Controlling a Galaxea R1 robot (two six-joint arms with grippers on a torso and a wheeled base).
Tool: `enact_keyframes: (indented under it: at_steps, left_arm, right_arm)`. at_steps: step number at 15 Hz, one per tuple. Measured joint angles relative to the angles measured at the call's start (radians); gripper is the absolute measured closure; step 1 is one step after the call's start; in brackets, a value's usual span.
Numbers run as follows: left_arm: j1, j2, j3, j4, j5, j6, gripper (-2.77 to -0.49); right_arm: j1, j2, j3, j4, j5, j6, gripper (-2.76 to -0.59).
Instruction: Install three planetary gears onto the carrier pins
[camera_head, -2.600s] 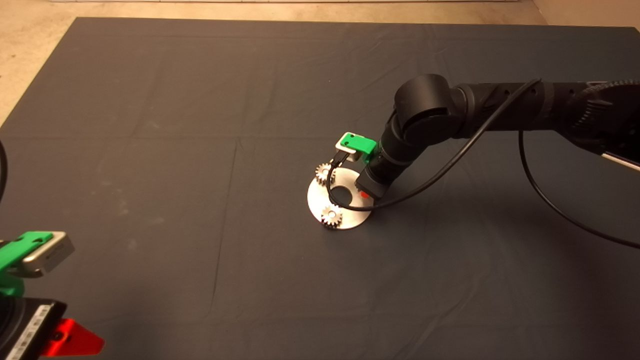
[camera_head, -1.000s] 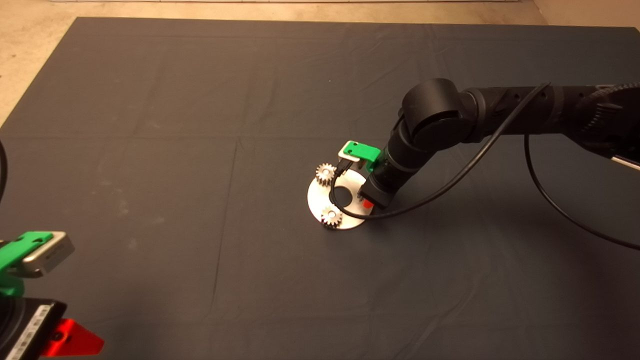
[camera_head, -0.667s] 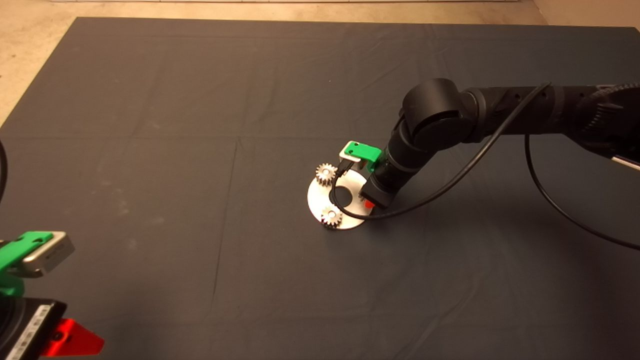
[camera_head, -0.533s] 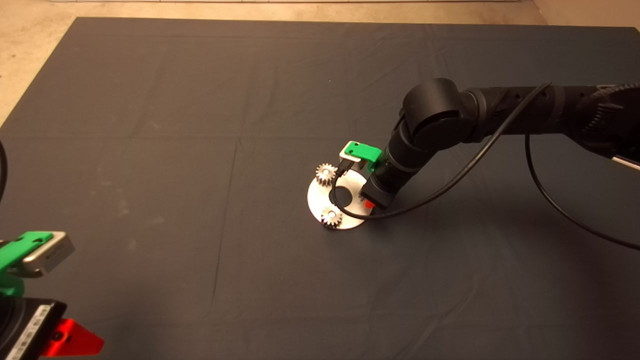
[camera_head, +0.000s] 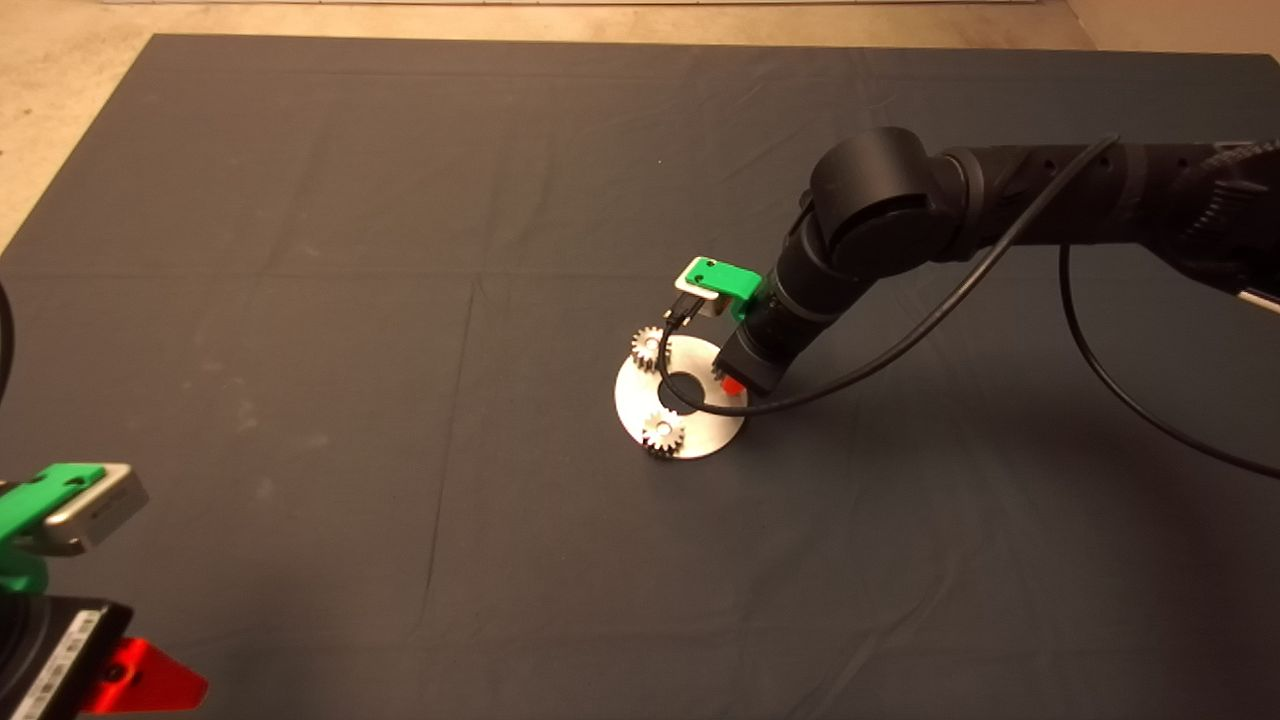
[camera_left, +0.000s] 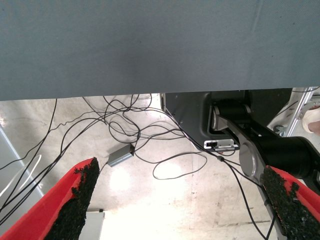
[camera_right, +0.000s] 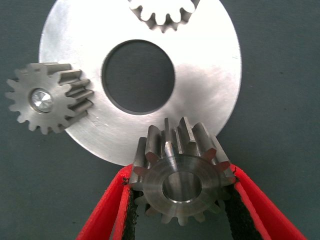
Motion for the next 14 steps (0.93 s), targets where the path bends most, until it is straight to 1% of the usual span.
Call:
enact_keyframes:
  at_steps: [1,4,6,8,9,10,11,14]
  left_arm:
    - [0.0,0.0,0.0,0.0,0.0,0.0,-2.33]
    - [0.0,0.0,0.0,0.0,0.0,0.0,-2.33]
    - [0.0,0.0,0.0,0.0,0.0,0.0,-2.33]
    - [0.0,-0.002,0.0,0.0,0.0,0.0,-2.33]
    - [0.0,-0.004,0.0,0.0,0.0,0.0,-2.33]
    - [0.0,-0.005,0.0,0.0,0.0,0.0,-2.33]
    - [0.0,-0.005,0.0,0.0,0.0,0.0,-2.33]
    - [0.0,-0.006,0.0,0.0,0.0,0.0,-2.33]
  right_arm:
    - [-0.004,0.007,0.0,0.0,0.002,0.0,-1.07]
    - [-0.004,0.013,0.0,0.0,0.0,-0.002,-1.07]
    - [-0.005,0.012,0.0,0.0,-0.019,-0.004,-1.07]
    - [-0.009,0.012,0.0,0.0,-0.056,-0.011,-1.07]
    - [-0.01,0.012,0.0,0.001,-0.07,-0.026,-1.07]
    - [-0.012,0.012,0.0,0.0,-0.081,-0.029,-1.07]
    - [-0.013,0.012,0.0,0.0,-0.083,-0.029,-1.07]
    - [-0.015,0.012,0.0,0.0,-0.084,-0.029,-1.07]
